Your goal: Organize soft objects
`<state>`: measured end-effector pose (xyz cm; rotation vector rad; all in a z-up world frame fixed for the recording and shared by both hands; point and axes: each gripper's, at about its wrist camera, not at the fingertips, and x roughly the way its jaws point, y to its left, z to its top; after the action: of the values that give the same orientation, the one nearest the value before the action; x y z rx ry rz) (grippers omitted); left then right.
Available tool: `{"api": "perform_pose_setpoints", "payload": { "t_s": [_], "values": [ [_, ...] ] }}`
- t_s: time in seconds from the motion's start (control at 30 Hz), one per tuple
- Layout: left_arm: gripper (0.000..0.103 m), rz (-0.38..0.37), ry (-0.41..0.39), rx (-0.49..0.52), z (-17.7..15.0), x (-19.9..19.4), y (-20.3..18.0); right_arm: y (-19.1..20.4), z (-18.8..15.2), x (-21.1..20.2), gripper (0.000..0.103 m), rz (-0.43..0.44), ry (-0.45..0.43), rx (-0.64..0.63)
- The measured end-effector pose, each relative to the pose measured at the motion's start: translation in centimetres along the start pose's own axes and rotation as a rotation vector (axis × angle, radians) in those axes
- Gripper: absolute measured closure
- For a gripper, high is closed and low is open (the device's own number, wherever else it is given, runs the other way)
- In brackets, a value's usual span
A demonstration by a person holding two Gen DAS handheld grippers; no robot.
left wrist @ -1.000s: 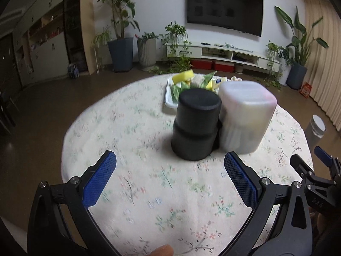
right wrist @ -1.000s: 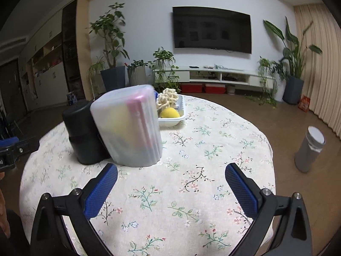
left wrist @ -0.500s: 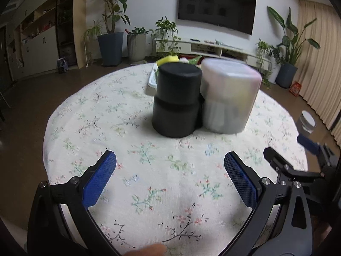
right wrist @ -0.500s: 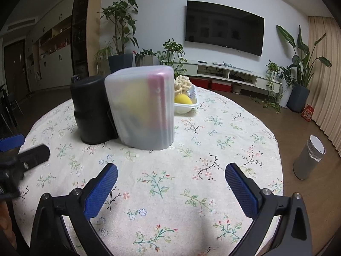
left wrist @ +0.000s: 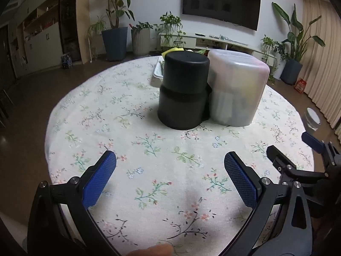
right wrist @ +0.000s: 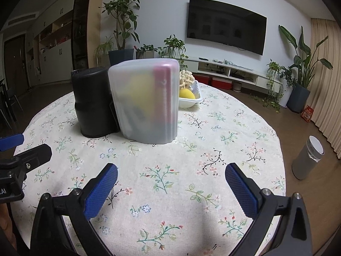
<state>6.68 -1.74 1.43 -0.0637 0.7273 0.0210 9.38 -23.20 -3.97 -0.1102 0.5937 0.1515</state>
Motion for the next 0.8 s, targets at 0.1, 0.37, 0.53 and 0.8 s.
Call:
{"api": "perform_pose_setpoints", "payload": {
  "t_s": [0.1,0.37,0.53,0.8],
  "values": [
    [0.000,-0.013,0.003,-0.003,0.01,0.07,-0.10,-0.03,-0.01,0.04,0.000,0.000,-0.001,0.003],
    [0.000,-0.005,0.011,0.034,-0.15,0.29,-0.94,-0.01,0.02,0.09,0.000,-0.004,0.001,0.003],
    [0.000,-0.011,0.018,0.019,-0.07,0.40,-0.78,0.01,0.01,0.16,0.000,-0.008,0.002,0.007],
    [0.000,0.032,0.030,0.034,-0.10,0.68,-0.94,-0.03,0.01,0.21,0.000,-0.008,0.001,0.008]
  ]
}}
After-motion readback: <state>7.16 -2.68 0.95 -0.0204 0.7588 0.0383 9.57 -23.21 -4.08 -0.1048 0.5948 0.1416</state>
